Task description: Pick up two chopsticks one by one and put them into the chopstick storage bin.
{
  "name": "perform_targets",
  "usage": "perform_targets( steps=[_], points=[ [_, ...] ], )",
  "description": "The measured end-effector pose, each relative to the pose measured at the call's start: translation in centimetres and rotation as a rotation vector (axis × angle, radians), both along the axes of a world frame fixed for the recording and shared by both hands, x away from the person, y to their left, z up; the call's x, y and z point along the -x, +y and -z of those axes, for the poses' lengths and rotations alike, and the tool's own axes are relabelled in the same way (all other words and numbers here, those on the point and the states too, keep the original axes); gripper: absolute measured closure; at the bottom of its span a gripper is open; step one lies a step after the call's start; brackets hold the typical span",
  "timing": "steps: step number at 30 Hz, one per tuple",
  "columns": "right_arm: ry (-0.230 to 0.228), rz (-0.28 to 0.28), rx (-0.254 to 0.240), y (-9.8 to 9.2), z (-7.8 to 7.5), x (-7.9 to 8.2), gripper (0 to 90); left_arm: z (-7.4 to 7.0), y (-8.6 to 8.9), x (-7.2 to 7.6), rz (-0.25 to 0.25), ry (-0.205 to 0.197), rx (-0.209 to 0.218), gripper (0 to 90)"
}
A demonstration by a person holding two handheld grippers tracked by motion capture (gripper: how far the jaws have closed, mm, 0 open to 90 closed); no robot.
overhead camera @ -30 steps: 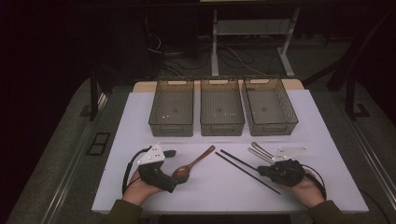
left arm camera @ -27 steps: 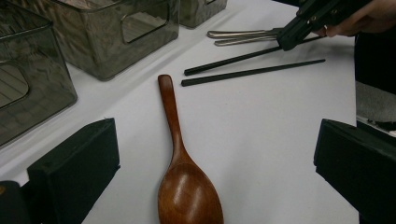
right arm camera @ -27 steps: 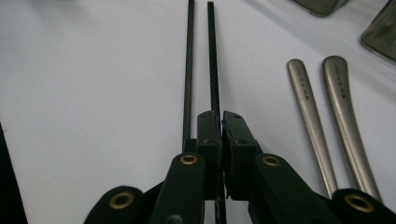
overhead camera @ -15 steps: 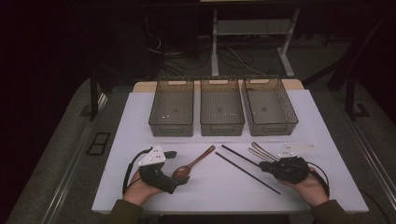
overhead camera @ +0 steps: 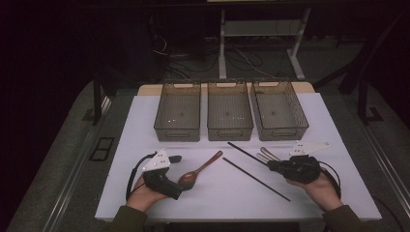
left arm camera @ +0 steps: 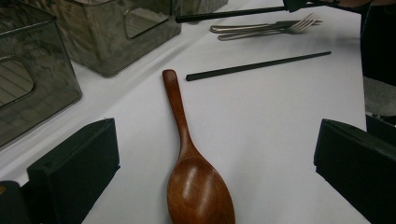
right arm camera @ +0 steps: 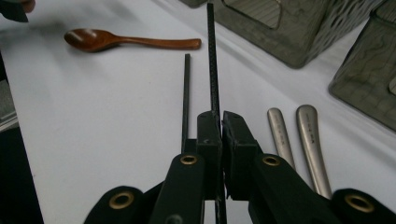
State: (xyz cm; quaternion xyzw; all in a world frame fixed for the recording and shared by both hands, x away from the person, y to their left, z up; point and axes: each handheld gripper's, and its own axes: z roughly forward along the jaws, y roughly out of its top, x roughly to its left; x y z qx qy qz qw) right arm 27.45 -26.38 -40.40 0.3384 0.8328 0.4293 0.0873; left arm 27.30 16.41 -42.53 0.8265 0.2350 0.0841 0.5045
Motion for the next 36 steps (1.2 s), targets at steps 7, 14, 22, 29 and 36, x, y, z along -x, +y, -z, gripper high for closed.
perform_targets(
  steps=[7, 14, 22, 29, 36],
  points=[
    [0.001, 0.001, -0.022, 0.4, -0.8, -0.8, 85.1, 0.0, 0.1, 0.0, -0.003, 0.005, 0.009, 0.0],
    [-0.008, 0.0, -0.025, 1.3, -1.4, -1.7, 85.1, 0.0, 0.1, -0.1, 0.001, 0.007, 0.022, 0.0],
    [-0.015, -0.008, -0.015, 2.7, -1.9, -2.8, 85.1, -0.1, 0.0, 0.0, -0.001, 0.007, 0.023, 0.0],
    [-0.025, -0.013, -0.012, 3.7, -2.2, -3.6, 85.1, -0.2, 0.1, 0.0, -0.003, 0.004, 0.027, 0.0],
    [-0.033, -0.019, -0.009, 5.0, -2.8, -4.5, 85.1, -0.2, 0.1, 0.0, -0.001, 0.002, 0.031, 0.0]
  ],
)
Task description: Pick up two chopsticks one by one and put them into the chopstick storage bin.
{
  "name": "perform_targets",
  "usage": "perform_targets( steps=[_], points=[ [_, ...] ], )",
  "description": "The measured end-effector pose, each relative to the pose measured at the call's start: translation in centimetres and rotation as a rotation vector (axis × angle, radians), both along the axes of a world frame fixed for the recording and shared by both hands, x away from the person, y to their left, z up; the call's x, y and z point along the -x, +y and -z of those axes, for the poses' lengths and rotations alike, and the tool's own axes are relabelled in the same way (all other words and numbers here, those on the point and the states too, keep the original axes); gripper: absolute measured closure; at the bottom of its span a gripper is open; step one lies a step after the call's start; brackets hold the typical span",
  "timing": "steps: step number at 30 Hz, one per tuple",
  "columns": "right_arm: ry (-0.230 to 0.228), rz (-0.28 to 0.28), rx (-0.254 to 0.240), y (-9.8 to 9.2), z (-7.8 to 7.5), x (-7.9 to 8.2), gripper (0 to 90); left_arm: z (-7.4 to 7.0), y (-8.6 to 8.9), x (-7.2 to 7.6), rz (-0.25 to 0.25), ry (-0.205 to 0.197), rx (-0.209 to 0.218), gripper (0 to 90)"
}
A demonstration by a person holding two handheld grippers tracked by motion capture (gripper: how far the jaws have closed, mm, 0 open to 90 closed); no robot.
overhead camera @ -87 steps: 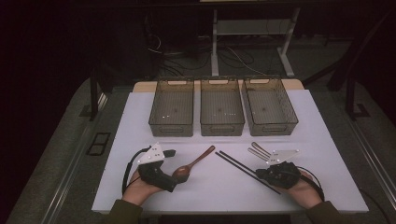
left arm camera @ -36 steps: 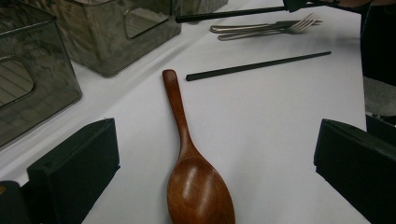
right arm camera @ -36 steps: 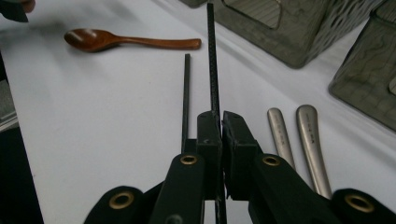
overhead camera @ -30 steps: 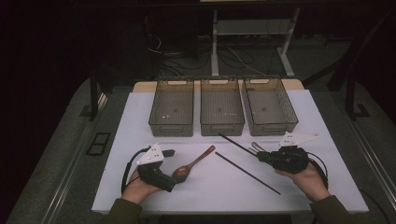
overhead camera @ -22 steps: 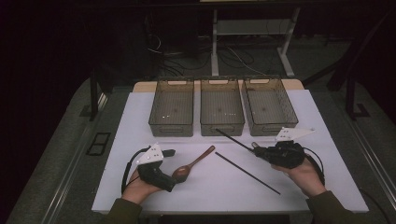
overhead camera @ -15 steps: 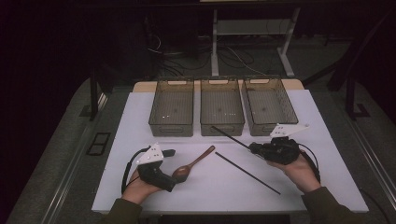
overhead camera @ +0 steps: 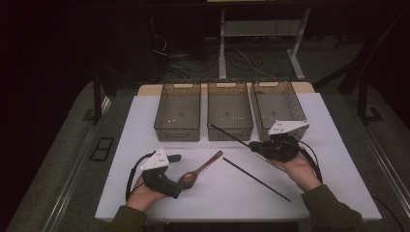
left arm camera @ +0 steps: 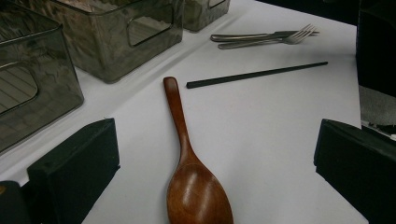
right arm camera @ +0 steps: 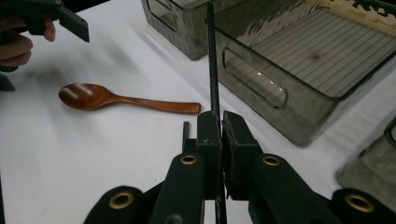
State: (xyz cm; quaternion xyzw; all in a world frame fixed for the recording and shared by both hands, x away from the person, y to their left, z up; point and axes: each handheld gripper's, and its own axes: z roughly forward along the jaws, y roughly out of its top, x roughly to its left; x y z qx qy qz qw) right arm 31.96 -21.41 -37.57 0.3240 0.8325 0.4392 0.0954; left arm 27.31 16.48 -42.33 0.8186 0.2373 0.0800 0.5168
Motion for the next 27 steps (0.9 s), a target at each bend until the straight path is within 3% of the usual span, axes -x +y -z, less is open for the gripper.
perform_targets(
  steps=[7, 13, 27],
  points=[
    [0.003, 0.018, -0.013, 1.4, -0.5, -1.3, 85.1, 0.0, -0.1, 0.0, 0.0, 0.001, 0.001, 0.0],
    [0.001, 0.025, 0.011, 2.5, -0.9, -2.5, 85.1, 0.0, -0.2, -0.1, 0.004, -0.001, -0.007, 0.0],
    [-0.006, 0.041, 0.013, 4.9, -2.6, -5.1, 85.1, 0.0, -0.3, -0.1, 0.004, 0.004, -0.006, 0.0]
  ],
)
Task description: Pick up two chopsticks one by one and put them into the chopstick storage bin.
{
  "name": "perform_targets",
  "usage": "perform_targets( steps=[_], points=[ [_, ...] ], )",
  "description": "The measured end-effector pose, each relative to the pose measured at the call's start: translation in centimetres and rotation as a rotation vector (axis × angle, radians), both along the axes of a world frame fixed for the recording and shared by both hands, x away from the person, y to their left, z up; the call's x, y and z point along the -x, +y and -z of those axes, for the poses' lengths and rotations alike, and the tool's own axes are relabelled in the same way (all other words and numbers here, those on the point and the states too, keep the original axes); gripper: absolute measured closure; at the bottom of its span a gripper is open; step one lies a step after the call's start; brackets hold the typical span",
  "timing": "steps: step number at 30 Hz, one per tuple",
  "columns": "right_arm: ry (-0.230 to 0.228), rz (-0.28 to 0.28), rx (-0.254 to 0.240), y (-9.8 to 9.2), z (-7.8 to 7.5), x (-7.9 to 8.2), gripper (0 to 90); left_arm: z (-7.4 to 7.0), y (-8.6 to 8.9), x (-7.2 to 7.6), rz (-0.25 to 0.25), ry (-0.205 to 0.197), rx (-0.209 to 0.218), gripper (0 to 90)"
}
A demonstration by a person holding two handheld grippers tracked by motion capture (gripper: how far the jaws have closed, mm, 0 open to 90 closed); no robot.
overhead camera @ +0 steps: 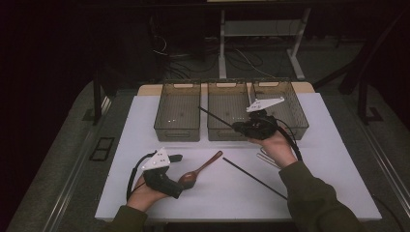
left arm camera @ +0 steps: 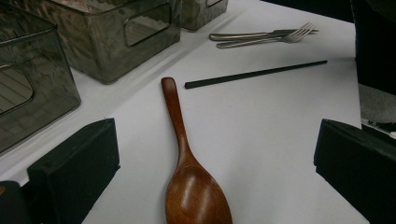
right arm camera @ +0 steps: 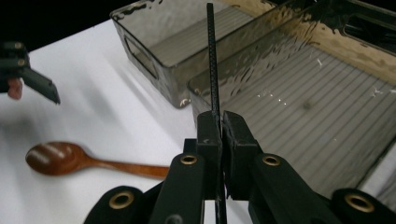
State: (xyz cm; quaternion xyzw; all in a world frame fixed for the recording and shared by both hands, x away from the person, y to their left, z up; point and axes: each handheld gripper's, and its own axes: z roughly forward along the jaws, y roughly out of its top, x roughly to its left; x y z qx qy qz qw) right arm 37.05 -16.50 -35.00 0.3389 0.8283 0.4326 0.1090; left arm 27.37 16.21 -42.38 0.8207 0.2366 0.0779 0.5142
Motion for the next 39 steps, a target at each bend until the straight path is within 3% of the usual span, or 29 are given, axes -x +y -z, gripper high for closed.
perform_targets(
  steps=[16, 39],
  points=[
    [0.015, 0.024, 0.005, 3.4, -0.9, -2.8, 85.0, -0.1, -0.1, 0.0, 0.0, 0.003, 0.004, 0.0],
    [0.054, 0.054, 0.066, 9.8, -0.3, -7.7, 85.0, -0.2, -0.2, 0.0, 0.005, -0.005, 0.017, 0.0]
  ],
)
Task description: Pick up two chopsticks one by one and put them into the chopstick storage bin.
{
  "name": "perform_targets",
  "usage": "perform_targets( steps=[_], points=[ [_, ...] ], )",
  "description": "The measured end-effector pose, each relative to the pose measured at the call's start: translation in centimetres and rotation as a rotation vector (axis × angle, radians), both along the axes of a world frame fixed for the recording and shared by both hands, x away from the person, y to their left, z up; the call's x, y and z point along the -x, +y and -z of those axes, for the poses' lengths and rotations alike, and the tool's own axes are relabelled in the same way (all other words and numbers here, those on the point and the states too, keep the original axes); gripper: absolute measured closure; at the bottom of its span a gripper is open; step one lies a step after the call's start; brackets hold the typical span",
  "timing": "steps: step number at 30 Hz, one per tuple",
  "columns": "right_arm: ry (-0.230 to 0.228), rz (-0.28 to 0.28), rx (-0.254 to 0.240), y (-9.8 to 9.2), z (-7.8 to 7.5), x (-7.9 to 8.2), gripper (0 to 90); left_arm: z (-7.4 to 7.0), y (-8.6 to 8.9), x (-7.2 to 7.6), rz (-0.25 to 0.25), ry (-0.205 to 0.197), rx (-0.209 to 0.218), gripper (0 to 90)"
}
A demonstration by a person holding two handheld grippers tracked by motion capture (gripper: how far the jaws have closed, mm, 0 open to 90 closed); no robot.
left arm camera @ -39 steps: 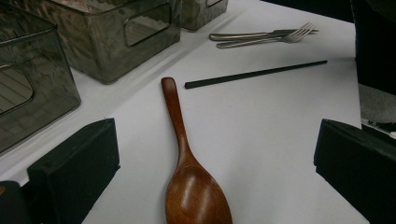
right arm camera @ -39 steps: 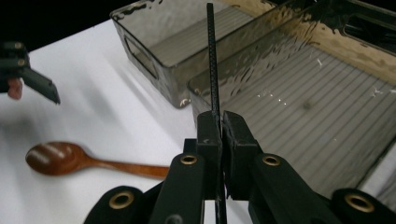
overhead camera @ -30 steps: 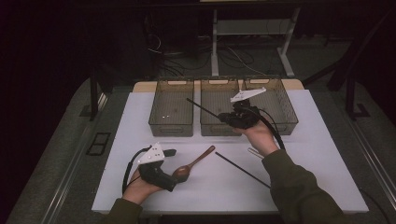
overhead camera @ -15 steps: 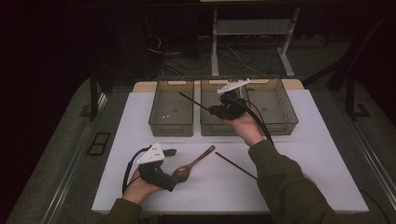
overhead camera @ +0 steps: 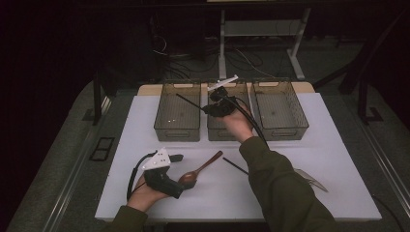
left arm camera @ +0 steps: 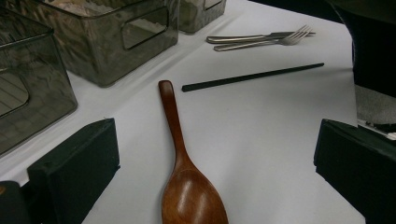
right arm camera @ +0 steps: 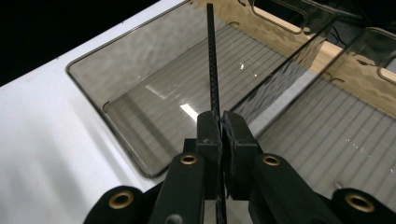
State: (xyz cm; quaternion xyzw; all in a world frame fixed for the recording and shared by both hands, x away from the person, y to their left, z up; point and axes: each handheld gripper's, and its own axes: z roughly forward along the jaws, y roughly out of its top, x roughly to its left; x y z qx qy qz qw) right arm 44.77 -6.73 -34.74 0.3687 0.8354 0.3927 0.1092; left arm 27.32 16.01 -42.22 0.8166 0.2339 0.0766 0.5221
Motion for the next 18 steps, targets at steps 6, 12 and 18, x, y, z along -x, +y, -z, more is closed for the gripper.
perform_targets(
  steps=[6, 12, 18],
  points=[
    [0.012, 0.012, 0.026, 1.9, 0.6, -1.1, 85.0, -0.1, 0.1, 0.0, 0.001, 0.003, 0.008, 0.0],
    [0.027, 0.021, 0.05, 3.7, 0.9, -2.0, 84.9, -0.1, 0.0, 0.0, 0.006, -0.002, 0.005, 0.0],
    [0.038, 0.043, 0.081, 5.4, 1.6, -2.8, 84.8, -0.1, 0.0, 0.0, 0.008, -0.001, 0.004, 0.0]
  ],
)
